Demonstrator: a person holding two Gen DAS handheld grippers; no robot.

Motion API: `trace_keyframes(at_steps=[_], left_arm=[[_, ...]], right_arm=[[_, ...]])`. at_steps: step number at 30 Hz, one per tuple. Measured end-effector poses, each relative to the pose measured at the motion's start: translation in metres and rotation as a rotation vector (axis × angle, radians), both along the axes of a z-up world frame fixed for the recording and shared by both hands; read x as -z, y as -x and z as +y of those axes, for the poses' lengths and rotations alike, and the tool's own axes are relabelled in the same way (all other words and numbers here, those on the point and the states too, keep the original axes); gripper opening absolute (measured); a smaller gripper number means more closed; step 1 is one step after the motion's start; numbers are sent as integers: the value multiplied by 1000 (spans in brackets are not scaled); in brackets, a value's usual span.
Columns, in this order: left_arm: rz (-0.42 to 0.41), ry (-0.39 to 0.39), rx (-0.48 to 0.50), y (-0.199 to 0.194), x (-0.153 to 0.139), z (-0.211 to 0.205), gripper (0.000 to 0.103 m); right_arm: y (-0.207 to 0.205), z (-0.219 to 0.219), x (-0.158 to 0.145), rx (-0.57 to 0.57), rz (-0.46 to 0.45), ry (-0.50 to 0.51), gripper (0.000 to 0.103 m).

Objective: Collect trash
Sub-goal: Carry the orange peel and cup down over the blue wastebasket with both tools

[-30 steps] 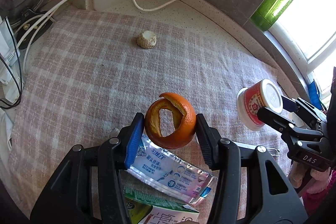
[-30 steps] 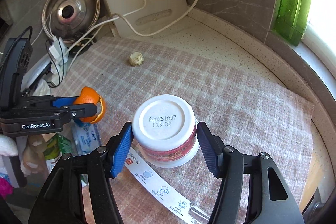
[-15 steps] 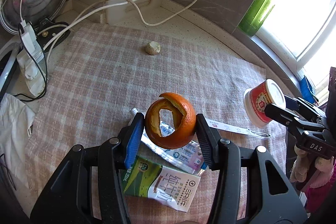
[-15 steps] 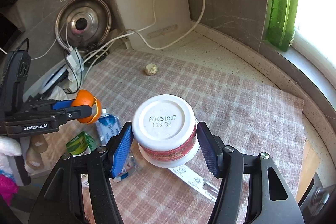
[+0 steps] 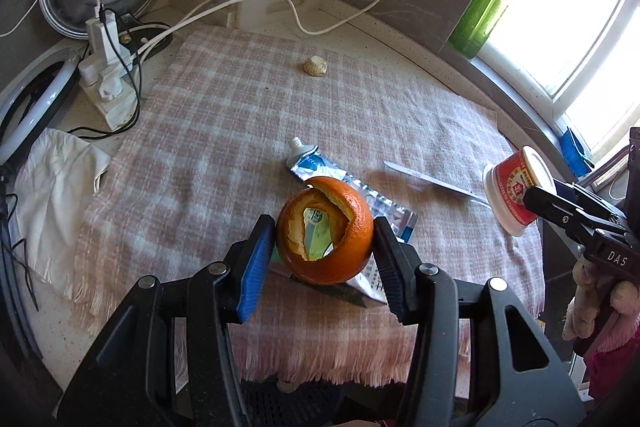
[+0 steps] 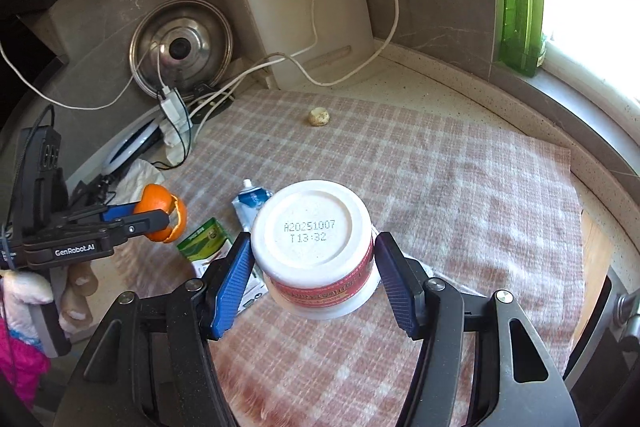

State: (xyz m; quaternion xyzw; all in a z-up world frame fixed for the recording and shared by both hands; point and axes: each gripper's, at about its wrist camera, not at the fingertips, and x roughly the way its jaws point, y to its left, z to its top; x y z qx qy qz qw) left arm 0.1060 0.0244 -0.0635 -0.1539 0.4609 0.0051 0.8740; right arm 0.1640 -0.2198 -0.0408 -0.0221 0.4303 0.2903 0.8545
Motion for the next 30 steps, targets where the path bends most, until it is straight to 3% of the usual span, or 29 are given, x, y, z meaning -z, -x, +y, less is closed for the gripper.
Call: trace_keyframes(at_steps=[16, 30], left_arm=[[43, 44, -22, 94, 21, 23, 51], [113, 96, -9, 145, 61, 24, 51]], right_arm=[[83, 24, 14, 5, 70, -24, 61], [142, 44, 41, 6, 149, -29, 61]])
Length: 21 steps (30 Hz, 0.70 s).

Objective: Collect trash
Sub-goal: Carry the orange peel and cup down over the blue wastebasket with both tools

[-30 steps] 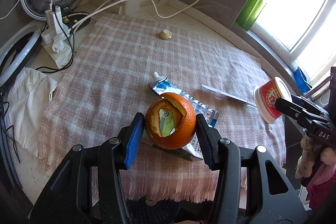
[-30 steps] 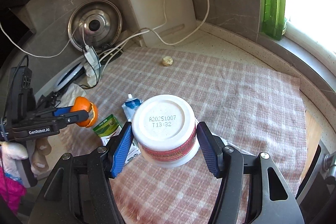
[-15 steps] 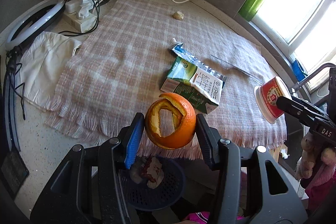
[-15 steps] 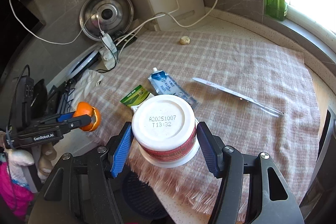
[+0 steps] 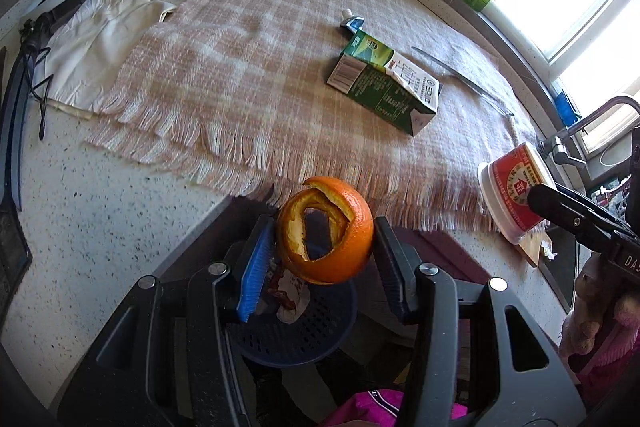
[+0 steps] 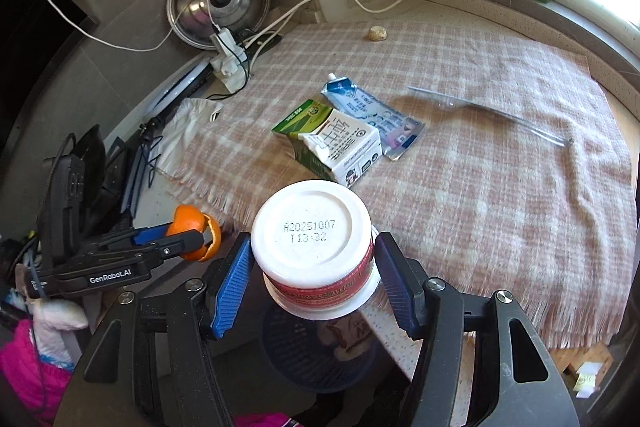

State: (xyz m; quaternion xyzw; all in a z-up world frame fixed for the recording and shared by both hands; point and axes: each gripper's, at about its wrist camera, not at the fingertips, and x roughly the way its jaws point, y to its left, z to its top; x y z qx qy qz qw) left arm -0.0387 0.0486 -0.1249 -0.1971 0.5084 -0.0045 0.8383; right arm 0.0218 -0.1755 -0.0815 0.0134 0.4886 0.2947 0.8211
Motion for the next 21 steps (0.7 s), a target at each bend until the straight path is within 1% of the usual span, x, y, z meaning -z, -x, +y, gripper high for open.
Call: trace_keyframes(at_steps=[11, 21], left_arm=[[75, 29, 34, 32, 40, -9, 51], [139, 43, 55, 47, 75, -10, 51]], right_arm=[[40, 8, 36, 15, 72, 31, 61], [65, 19, 67, 15, 112, 73, 61]])
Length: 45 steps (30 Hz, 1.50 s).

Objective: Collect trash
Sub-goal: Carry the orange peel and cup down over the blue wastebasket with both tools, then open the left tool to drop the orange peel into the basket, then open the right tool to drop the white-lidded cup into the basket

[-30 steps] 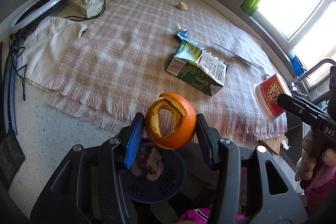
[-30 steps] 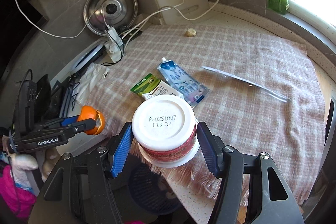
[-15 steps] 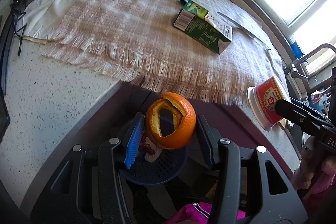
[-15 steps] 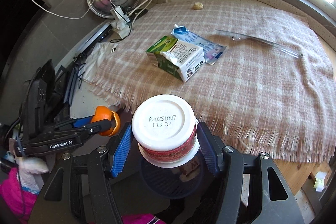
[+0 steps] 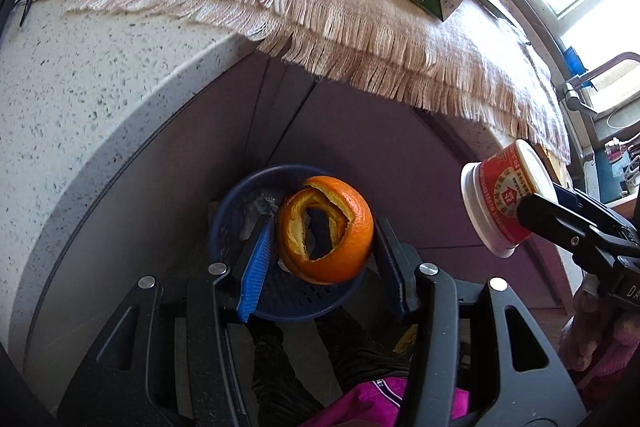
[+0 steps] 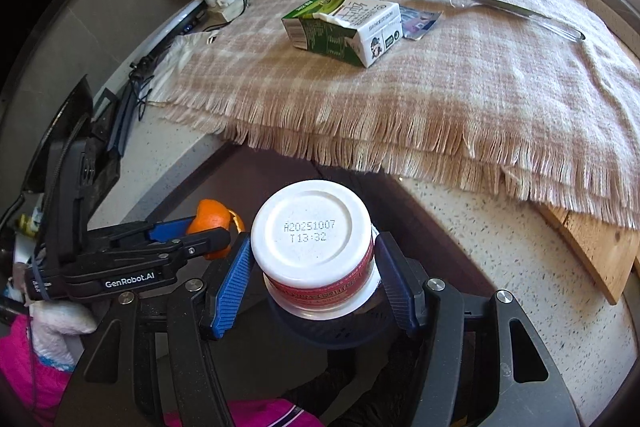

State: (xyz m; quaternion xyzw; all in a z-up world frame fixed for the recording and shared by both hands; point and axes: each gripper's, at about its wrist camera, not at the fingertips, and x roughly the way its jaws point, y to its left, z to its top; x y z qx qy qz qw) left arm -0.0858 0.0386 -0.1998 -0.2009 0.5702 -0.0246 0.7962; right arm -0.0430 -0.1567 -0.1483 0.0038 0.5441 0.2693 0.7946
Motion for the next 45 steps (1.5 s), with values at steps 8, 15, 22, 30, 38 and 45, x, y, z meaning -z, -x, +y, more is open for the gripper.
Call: trace_keyframes(at_steps=[8, 15, 22, 30, 38, 45], left_arm=[[48, 3, 22, 9, 27, -7, 51], [85, -2, 49, 11, 51, -16, 51], [119, -9, 61, 6, 70, -21, 51], [141, -19, 59, -1, 87, -26, 51], [149, -46, 64, -1, 92, -30, 51], [151, -63, 73, -4, 89, -31, 55]], right_arm=[[9, 6, 22, 6, 22, 32, 61], [14, 10, 41, 7, 48, 58, 61], [15, 14, 55, 4, 63, 81, 61], [12, 18, 68, -2, 69, 106, 61], [9, 18, 74, -13, 75, 119, 61], [4, 19, 75, -8, 85, 135, 61]])
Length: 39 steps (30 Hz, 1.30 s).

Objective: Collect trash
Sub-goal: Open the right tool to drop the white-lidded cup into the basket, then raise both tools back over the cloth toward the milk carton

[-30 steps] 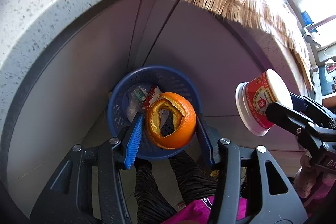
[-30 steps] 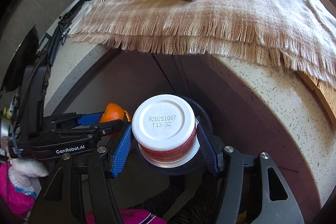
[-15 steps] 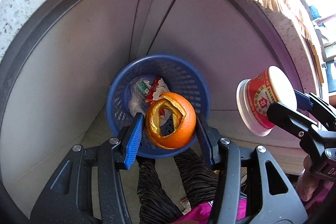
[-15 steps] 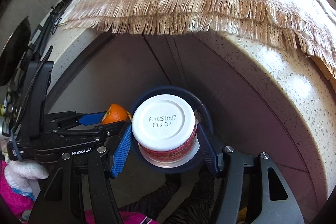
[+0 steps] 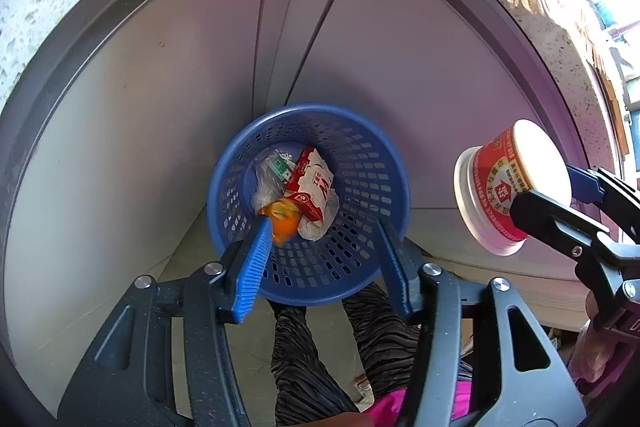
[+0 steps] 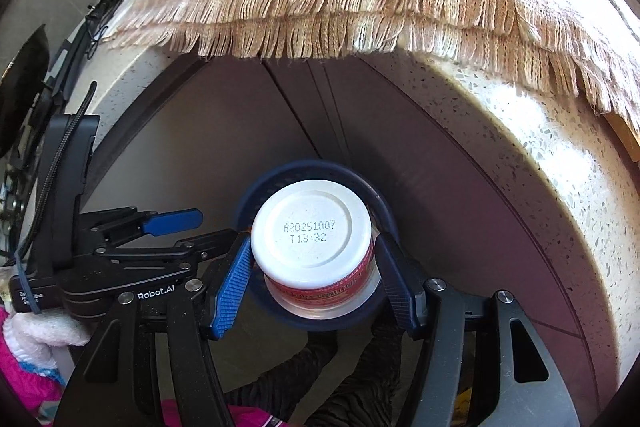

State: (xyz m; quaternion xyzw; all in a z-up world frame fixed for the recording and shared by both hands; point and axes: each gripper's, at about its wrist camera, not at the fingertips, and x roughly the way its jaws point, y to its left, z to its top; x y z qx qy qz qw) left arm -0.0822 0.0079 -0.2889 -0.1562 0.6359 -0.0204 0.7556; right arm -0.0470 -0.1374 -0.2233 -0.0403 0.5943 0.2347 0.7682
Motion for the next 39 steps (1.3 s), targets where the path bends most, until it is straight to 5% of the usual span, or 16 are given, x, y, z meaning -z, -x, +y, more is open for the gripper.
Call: trace_keyframes(at_steps=[17, 39], left_arm=[[-32, -24, -15, -1, -30, 11, 58], [-213, -47, -88, -30, -138, 24, 59]], right_arm=[[0, -10, -17, -14, -7, -23, 63], [-31, -28, -109, -15, -144, -163, 63]])
